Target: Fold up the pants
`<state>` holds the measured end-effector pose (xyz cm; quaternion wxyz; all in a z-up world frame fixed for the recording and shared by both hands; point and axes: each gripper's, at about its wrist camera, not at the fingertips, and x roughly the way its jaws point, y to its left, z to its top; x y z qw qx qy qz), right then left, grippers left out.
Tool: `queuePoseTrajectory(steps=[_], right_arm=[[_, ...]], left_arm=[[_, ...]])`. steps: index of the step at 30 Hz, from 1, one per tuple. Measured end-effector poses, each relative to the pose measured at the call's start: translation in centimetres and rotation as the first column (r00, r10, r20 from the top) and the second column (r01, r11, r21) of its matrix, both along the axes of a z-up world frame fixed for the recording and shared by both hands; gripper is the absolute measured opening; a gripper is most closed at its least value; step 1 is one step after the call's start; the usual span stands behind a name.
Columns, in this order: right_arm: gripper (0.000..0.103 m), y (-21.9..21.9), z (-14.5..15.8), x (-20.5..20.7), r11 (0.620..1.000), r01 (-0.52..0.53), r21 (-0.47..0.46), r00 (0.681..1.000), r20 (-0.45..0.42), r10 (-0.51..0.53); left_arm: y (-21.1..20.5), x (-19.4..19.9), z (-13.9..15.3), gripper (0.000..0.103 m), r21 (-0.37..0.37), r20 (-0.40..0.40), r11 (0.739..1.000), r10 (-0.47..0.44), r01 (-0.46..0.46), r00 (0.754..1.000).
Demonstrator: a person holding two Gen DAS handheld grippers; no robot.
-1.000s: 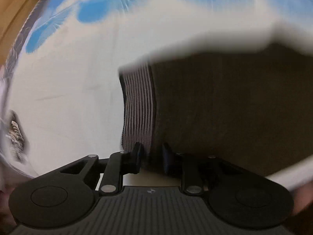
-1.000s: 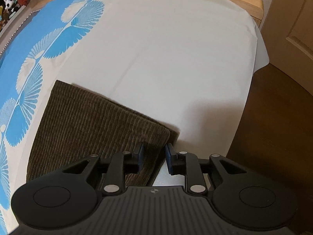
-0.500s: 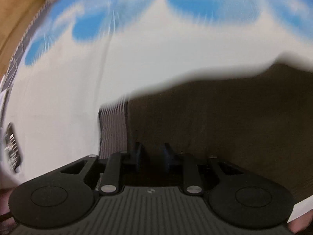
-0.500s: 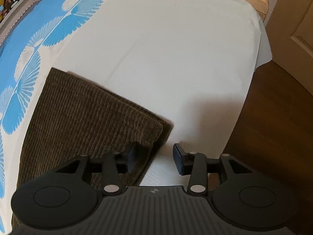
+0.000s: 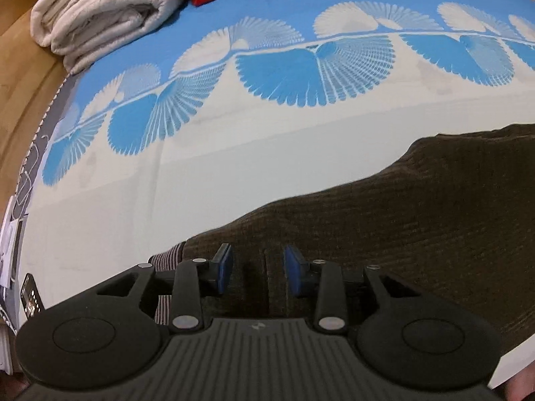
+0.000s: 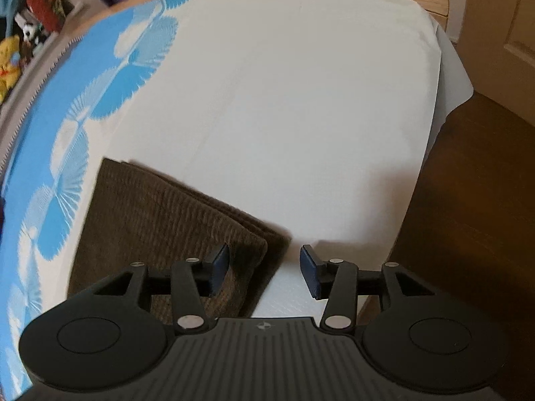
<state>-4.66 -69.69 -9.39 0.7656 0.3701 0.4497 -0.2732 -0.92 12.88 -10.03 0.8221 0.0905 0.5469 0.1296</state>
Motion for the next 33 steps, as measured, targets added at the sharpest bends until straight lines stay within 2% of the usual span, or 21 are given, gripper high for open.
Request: queuePoseTrajectory(steps=[5,11,15,17,18,19,23,26,28,30,32,33], right_arm=[[0.052,-0.2,-0.3,-0.1,1.0,0.004,0.018,1.0,0.017,-0.005],[0.052,-0.1,-1.8,0.3,0.992,0.019,0.128,1.0,0.008,-0.02],[0.053,0.2,-2.4,0.6,0.989,0.042,0.141,0.999,0.006,-0.043],[0.047,0.3,-2.4,0.6,0.99,0.053,0.133,0.998,0.014,-0.055],[0.033,0.4,-2.4,0.6,0.991,0.056,0.121,0.998,0.007,-0.057],[0.029,0.4,-2.4,0.6,0.992,0.057,0.113,0.998,0.006,-0.058],[0.019,1.7,-0.3,0.4,0.995,0.077,0.068,0.995,0.065,-0.082],[0.018,5.2,3.8,1.2,0.997,-0.004,-0.076,0.987,0.157,0.016],[0.017,9.1,7.0,1.7,0.976,-0.082,-0.203,0.964,0.231,0.129],[0.017,14.7,10.0,1.8,0.919,-0.186,-0.347,0.914,0.282,0.292],[0.016,21.2,12.4,1.0,0.832,-0.289,-0.474,0.825,0.317,0.467],[0.016,24.8,13.2,0.3,0.775,-0.34,-0.533,0.762,0.326,0.559]], left_arm=[[-0.1,0.4,-0.4,0.043,-0.006,-0.003,1.0,0.004,-0.004,1.0],[-0.5,0.1,-0.3,0.043,-0.003,0.0,1.0,-0.02,0.02,1.0],[-0.3,0.0,-0.2,0.044,-0.008,0.0,1.0,-0.019,0.019,1.0],[-0.2,-0.1,-0.2,0.044,-0.01,0.003,1.0,-0.018,0.018,1.0],[-0.1,-0.2,-0.2,0.044,-0.011,0.004,1.0,-0.019,0.019,1.0],[0.0,-0.2,-0.1,0.044,-0.012,0.006,1.0,-0.02,0.02,1.0],[0.4,-0.3,0.2,0.044,-0.018,0.02,1.0,-0.016,0.017,1.0],[0.6,-0.4,0.5,0.044,-0.023,0.03,1.0,-0.011,0.012,0.999],[0.5,-0.5,0.7,0.044,-0.022,0.037,1.0,-0.013,0.013,0.999],[0.4,-0.5,0.8,0.044,-0.022,0.038,1.0,-0.017,0.018,0.999],[0.2,-0.6,0.9,0.044,-0.022,0.044,0.999,-0.022,0.023,0.999],[0.1,-0.6,1.0,0.044,-0.025,0.046,0.999,-0.023,0.024,0.999]])
